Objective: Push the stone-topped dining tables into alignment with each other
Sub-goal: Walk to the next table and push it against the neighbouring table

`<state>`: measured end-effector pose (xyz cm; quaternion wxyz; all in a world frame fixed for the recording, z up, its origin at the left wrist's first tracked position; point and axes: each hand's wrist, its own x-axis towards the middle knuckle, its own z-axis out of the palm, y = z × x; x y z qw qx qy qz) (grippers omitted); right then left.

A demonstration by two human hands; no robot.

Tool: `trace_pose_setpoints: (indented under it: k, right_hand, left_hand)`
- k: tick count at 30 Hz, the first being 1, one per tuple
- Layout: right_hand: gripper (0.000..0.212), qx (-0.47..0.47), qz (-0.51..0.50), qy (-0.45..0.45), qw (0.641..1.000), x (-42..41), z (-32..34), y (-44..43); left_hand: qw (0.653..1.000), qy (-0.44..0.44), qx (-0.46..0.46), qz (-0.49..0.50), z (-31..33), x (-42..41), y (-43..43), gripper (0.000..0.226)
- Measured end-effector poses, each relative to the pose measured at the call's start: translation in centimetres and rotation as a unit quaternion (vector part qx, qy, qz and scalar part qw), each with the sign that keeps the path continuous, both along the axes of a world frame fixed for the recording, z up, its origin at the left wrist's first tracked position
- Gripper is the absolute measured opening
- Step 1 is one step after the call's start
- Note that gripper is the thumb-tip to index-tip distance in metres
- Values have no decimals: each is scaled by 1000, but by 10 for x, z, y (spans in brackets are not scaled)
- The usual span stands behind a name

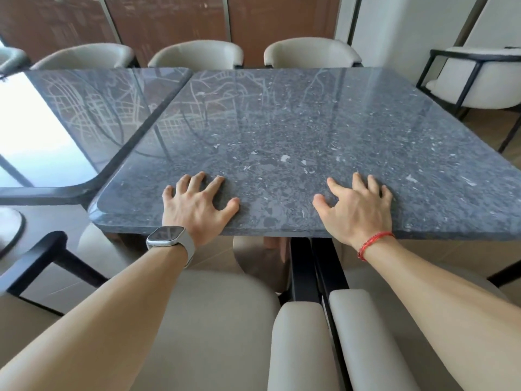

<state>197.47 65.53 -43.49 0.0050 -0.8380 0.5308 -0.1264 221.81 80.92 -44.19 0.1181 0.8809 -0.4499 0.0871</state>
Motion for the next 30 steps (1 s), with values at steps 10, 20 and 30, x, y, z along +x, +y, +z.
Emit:
trace_pose_setpoints:
  k: [10,20,30]
  right_hand:
    - [67,-2,1,4,1000,6,0,-8]
    - [75,-5,-1,-6,1000,11,-1,-17]
    - [76,-1,-3,-5,1000,14,-1,-20]
  left_hand:
    - [1000,0,-6,1,0,7,-8,82]
    - [1000,0,-6,2,1,10,-17,83]
    - [1000,5,-5,2,3,12,-20,85]
